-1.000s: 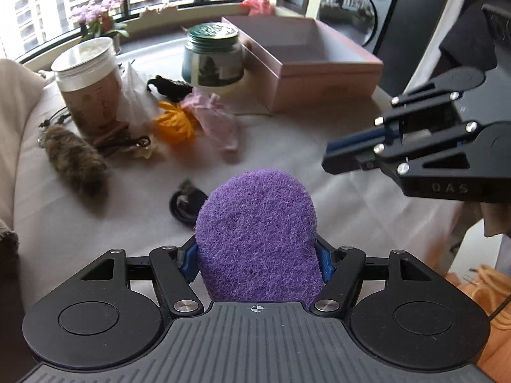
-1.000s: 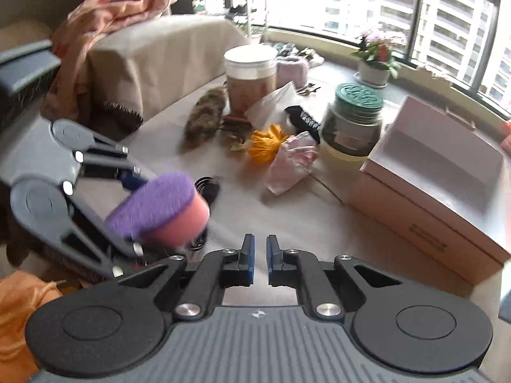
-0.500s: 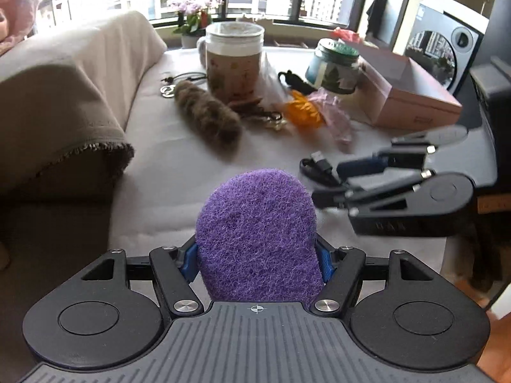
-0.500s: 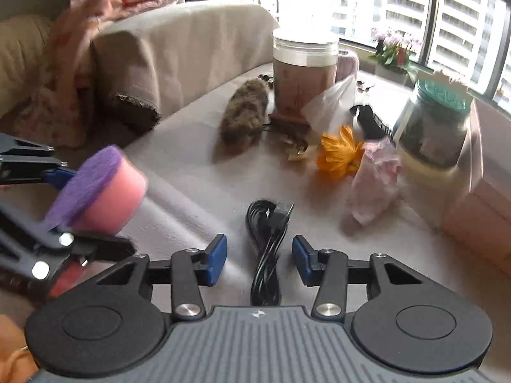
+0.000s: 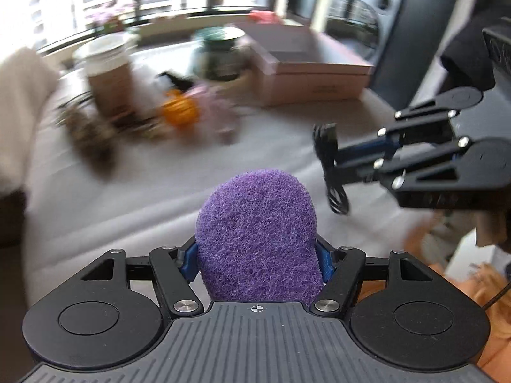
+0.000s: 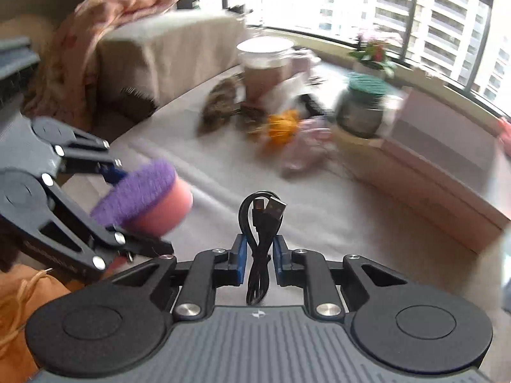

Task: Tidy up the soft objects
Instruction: 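Lift the sponge with the left tool while the right tool lifts the cable, then carry the sponge and cable over the pink box with both tools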

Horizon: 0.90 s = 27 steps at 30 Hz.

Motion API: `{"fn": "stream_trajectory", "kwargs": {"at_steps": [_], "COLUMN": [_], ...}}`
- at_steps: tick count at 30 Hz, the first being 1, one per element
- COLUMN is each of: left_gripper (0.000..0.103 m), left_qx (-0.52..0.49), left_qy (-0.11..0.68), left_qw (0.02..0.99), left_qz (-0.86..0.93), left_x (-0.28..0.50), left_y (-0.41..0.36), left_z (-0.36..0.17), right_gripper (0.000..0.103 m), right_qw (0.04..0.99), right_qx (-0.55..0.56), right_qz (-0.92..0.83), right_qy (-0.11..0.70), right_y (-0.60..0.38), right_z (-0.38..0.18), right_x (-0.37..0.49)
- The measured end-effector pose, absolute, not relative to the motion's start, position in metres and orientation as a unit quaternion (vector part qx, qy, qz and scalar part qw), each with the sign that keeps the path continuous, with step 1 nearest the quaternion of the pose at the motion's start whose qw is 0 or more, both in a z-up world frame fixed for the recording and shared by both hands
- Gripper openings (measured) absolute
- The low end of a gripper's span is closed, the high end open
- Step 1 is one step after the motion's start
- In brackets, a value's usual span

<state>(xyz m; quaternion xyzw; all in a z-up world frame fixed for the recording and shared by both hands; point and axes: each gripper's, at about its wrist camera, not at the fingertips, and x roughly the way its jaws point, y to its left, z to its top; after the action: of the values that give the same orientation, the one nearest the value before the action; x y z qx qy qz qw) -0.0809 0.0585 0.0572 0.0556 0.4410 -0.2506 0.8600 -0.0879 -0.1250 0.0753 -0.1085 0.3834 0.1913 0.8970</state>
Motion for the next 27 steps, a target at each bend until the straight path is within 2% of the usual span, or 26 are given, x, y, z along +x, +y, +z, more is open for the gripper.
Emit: {"fn": "stream_trajectory", "kwargs": {"at_steps": [8, 10, 13, 15, 16, 17, 20, 24, 27], "left_gripper": [0.073, 0.073, 0.074, 0.075, 0.073, 0.073, 0.073, 0.073, 0.073], "left_qx": [0.090, 0.078, 0.015, -0.009, 0.004, 0.023, 0.025, 0.046, 0.126], "left_qy": [0.339, 0.323, 0.342, 0.402, 0.427, 0.437, 0.441, 0.426, 0.412], "left_qw": [0.888, 0.892, 0.872, 0.847, 0.844, 0.846, 0.852, 0.848, 0.845], "left_qz": [-0.297, -0.308, -0.350, -0.347, -0.325, -0.303, -0.280, -0.311, -0.315], "left_x": [0.004, 0.038, 0.098, 0.142, 0.158, 0.171, 0.194, 0.196, 0.189], "left_y": [-0.020, -0.038, -0.064, -0.085, -0.096, -0.106, -0.111, -0.110, -0.126], "left_z": [0.142, 0.160, 0.162, 0.133, 0.115, 0.099, 0.078, 0.069, 0.063], "right_gripper": [0.015, 0.012, 0.013, 0.038, 0.060, 0.065, 0.065, 0.069, 0.069], "right_qw": [0.944, 0.951, 0.954, 0.952, 0.951, 0.950, 0.944, 0.940, 0.933], "right_qx": [-0.088, -0.085, -0.075, -0.053, -0.038, -0.019, 0.023, -0.006, 0.003], "right_qz": [0.102, 0.081, 0.066, 0.048, 0.040, 0.029, 0.014, -0.003, 0.014], "right_qy": [0.300, 0.286, 0.283, 0.297, 0.306, 0.311, 0.328, 0.341, 0.360], "right_y": [-0.205, -0.222, -0.249, -0.273, -0.285, -0.298, -0.326, -0.330, -0.317], "right_z": [0.177, 0.198, 0.213, 0.213, 0.210, 0.207, 0.195, 0.173, 0.164], "right_x": [-0.063, -0.041, -0.004, 0.027, 0.039, 0.050, 0.070, 0.082, 0.102]}}
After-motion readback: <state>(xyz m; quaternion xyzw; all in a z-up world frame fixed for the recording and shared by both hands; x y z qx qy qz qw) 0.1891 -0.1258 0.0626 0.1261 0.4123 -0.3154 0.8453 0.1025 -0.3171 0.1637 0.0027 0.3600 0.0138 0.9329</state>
